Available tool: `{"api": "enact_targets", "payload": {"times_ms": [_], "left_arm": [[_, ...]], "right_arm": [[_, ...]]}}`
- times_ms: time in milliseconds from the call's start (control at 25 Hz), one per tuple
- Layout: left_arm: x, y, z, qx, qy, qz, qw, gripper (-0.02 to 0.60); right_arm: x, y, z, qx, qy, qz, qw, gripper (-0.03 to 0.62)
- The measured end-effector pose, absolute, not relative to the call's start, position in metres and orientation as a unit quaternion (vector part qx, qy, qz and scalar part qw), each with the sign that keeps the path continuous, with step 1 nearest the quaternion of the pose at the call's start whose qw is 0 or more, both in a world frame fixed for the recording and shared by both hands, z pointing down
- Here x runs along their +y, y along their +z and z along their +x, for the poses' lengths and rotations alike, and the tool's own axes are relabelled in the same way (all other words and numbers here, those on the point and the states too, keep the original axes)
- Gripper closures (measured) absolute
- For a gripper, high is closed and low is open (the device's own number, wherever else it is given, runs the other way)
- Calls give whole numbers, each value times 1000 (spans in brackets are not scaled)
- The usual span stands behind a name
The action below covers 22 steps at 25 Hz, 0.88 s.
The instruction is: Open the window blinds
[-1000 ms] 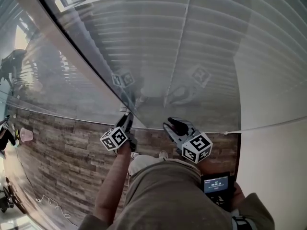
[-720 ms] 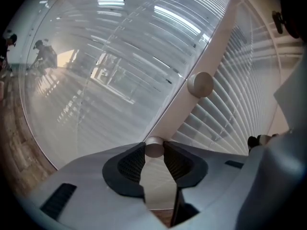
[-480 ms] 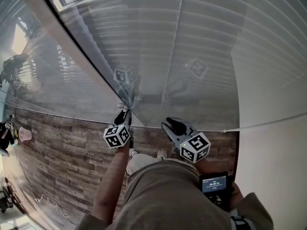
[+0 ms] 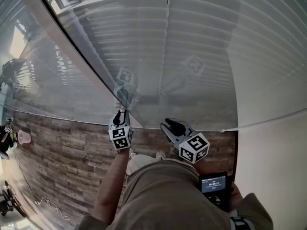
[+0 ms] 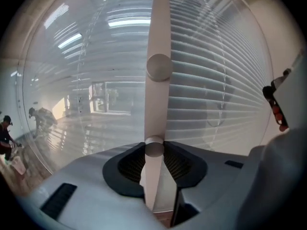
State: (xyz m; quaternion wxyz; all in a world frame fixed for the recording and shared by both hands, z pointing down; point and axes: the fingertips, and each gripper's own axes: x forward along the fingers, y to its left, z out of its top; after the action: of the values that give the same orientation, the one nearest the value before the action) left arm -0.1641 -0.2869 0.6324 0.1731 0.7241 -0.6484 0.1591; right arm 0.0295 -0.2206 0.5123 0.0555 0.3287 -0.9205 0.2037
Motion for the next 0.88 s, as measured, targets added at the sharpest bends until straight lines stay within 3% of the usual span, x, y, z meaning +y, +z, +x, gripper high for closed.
{"api": "enact_targets", "payload": {"times_ms": [520,640,720,880], "left_arm": [[-284,638,-169,-668,276,689,53,448],[-283,642,-168,-658,271,697,88,436],[-279,642,-167,-650,246,708,126,370],[-275,629,-171,-635,63,724,260,353]], "right_arm": [[-220,513,21,-922,207,323,56,485],[-220,511,18,-923,206,320,58,485],[-221,511,19,-922,207,321,57,487],[-222,511,24,-920,211,326,53,487]]}}
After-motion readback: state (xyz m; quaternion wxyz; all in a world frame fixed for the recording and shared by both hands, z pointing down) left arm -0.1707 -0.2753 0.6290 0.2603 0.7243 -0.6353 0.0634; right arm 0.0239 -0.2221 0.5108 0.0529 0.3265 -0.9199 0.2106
